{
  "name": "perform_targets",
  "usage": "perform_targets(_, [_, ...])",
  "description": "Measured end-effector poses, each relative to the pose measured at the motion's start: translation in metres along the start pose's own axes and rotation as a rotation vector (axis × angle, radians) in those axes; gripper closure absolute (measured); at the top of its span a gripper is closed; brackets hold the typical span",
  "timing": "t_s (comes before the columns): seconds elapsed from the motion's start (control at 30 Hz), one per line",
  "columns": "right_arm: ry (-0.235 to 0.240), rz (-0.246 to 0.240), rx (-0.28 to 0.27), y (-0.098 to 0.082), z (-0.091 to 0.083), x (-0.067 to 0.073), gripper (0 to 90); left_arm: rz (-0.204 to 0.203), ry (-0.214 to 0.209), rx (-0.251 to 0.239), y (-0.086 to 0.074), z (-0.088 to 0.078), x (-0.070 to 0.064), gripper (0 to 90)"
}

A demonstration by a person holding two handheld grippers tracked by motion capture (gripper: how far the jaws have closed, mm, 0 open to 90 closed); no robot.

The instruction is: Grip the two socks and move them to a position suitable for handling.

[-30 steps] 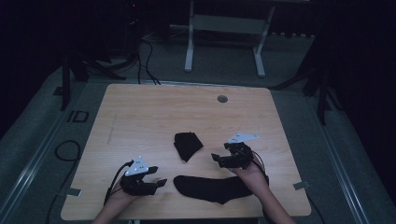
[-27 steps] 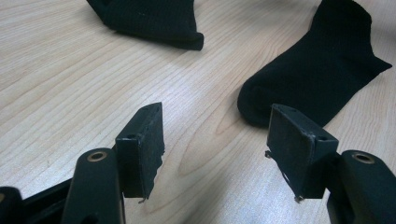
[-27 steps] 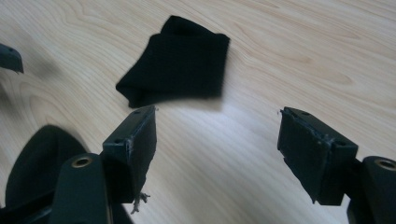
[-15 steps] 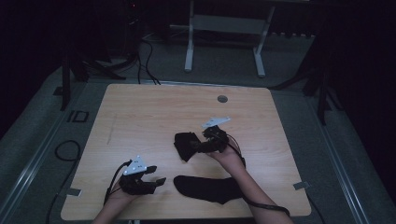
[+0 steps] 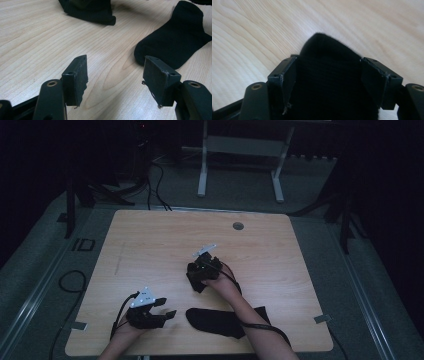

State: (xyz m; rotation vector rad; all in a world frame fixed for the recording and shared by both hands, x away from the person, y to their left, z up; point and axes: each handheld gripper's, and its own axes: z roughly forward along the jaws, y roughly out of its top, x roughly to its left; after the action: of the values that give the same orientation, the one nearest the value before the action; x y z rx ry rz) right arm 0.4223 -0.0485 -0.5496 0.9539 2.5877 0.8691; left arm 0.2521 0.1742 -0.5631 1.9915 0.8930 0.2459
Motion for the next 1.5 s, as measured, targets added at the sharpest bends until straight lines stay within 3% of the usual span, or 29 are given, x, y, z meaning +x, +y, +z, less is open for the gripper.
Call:
perform_targets(0.17, [0.008, -0.031, -0.004, -0.002, 0.004, 0.004, 38.3, -0.001, 0.003, -0.007, 0.001, -0.001, 0.0, 36.6])
perform_targets(0.23, [0.002, -0.031, -0.013, -0.002, 0.002, 0.004, 57.9, -0.003, 0.004, -0.011, 0.001, -0.001, -0.001, 36.6])
perform_targets(0.3, [-0.001, -0.029, -0.016, -0.002, 0.001, 0.004, 70.5, -0.006, 0.008, -0.011, 0.001, -0.001, 0.0, 36.6])
perform_targets(0.4, [-0.005, -0.031, -0.023, -0.002, 0.001, 0.005, 76.2, -0.009, 0.006, -0.013, 0.001, -0.001, 0.0, 36.6])
perform_targets(0.57, [0.015, -0.031, -0.021, -0.001, -0.012, 0.0, 77.0, -0.012, 0.003, -0.016, 0.001, -0.002, 0.0, 36.6])
perform_targets(0.77, [0.012, -0.042, -0.084, -0.006, -0.053, -0.015, 77.0, -0.016, 0.006, -0.016, 0.001, -0.001, 0.0, 36.6])
perform_targets(1.07, [0.022, -0.061, -0.133, -0.037, -0.106, -0.032, 76.6, -0.021, 0.005, -0.014, 0.003, 0.002, -0.001, 36.6])
perform_targets(1.2, [0.014, -0.067, -0.123, -0.053, -0.11, -0.032, 76.2, -0.026, 0.001, -0.014, 0.004, 0.004, -0.002, 36.5])
perform_targets(1.5, [0.006, -0.052, -0.059, -0.087, -0.081, -0.032, 74.5, -0.027, 0.001, -0.015, 0.004, 0.006, -0.003, 36.6])
